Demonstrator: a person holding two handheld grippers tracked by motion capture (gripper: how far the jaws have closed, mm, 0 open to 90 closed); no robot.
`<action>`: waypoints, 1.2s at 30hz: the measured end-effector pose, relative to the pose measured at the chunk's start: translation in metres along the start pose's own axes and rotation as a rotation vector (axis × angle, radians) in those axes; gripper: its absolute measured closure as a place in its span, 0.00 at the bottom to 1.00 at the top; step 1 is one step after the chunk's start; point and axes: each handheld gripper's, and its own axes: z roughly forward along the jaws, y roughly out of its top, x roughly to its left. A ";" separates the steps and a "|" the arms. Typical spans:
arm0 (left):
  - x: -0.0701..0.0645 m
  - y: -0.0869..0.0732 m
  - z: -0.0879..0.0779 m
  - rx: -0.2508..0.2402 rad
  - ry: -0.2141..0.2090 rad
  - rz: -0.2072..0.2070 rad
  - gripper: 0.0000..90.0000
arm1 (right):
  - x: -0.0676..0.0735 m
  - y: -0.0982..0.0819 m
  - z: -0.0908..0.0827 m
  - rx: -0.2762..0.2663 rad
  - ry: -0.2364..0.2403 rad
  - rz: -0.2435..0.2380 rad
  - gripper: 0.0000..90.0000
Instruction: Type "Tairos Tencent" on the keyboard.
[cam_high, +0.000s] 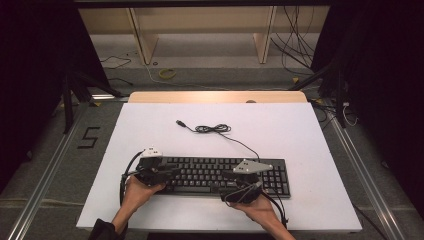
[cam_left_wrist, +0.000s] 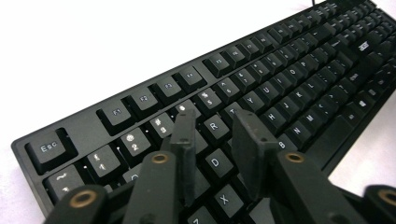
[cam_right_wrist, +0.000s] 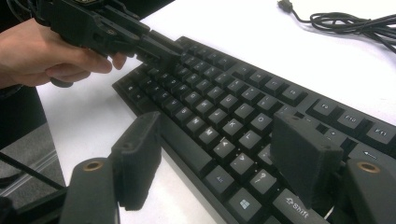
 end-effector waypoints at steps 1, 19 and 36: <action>0.000 0.000 0.000 -0.002 -0.002 -0.001 0.76 | 0.000 0.000 0.000 0.001 0.000 0.000 0.39; 0.000 -0.004 -0.011 -0.038 -0.038 -0.034 0.52 | 0.003 0.006 0.006 0.009 0.010 -0.009 0.42; -0.001 -0.006 -0.019 -0.079 -0.036 -0.037 0.41 | 0.005 0.019 0.029 0.056 0.031 -0.023 0.55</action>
